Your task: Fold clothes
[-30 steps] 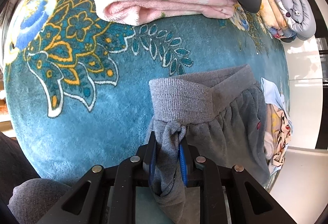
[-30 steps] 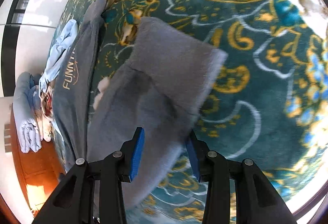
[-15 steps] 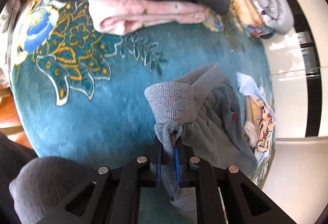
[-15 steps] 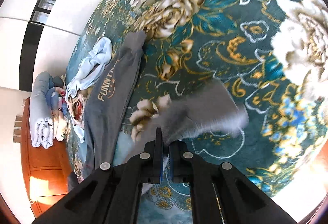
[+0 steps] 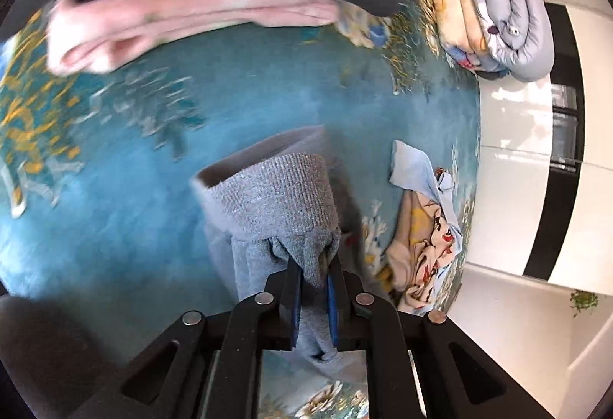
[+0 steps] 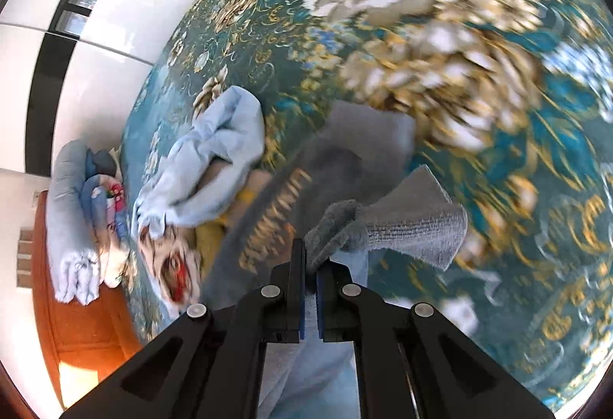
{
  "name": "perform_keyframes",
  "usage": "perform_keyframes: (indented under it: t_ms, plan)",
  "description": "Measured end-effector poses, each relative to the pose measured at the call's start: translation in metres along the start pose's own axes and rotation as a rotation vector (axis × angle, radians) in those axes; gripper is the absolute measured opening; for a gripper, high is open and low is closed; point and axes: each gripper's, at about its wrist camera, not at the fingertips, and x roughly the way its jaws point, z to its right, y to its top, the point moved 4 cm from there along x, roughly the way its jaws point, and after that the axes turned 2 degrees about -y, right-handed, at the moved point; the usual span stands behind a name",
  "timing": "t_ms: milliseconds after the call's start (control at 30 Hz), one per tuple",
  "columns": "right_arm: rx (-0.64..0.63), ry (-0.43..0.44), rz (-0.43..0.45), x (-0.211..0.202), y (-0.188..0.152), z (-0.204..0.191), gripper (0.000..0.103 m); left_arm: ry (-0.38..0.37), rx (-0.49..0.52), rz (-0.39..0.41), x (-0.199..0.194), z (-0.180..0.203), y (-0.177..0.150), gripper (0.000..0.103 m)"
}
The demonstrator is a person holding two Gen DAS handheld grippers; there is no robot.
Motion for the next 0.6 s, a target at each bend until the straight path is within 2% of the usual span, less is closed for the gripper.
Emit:
perform_keyframes:
  t_ms: [133, 200, 300, 333, 367, 400, 467, 500, 600]
  plan:
    - [0.006, -0.064, -0.006, 0.035, 0.031, -0.026, 0.004, 0.047, 0.065, -0.008, 0.03, 0.03, 0.018, 0.014]
    - [0.023, -0.09, -0.011, 0.051, 0.039, -0.032, 0.004, 0.036, 0.083, -0.011, 0.044, 0.037, 0.024, 0.02]
    - [0.064, -0.084, -0.011, 0.072, 0.042, -0.032, 0.007, -0.021, 0.069, 0.003, 0.056, 0.039, 0.032, 0.038]
    - [0.079, -0.071, -0.005, 0.076, 0.042, -0.031, 0.007, -0.047, 0.08, 0.011, 0.057, 0.04, 0.034, 0.055]
    - [0.086, -0.049, -0.001, 0.08, 0.041, -0.029, 0.009, -0.063, 0.107, 0.023, 0.055, 0.042, 0.035, 0.066]
    - [0.088, -0.021, 0.002, 0.083, 0.041, -0.028, 0.015, -0.067, 0.144, 0.037, 0.05, 0.044, 0.033, 0.067]
    - [0.077, 0.033, 0.024, 0.08, 0.039, -0.025, 0.055, -0.057, 0.217, 0.07, 0.037, 0.043, 0.028, 0.067]
    - [0.061, 0.057, 0.044, 0.075, 0.037, -0.024, 0.057, -0.042, 0.248, 0.09, 0.031, 0.04, 0.024, 0.067]
    - [-0.012, 0.1, 0.102, 0.054, 0.027, -0.017, 0.057, 0.079, 0.272, 0.172, 0.019, 0.008, 0.011, 0.073]
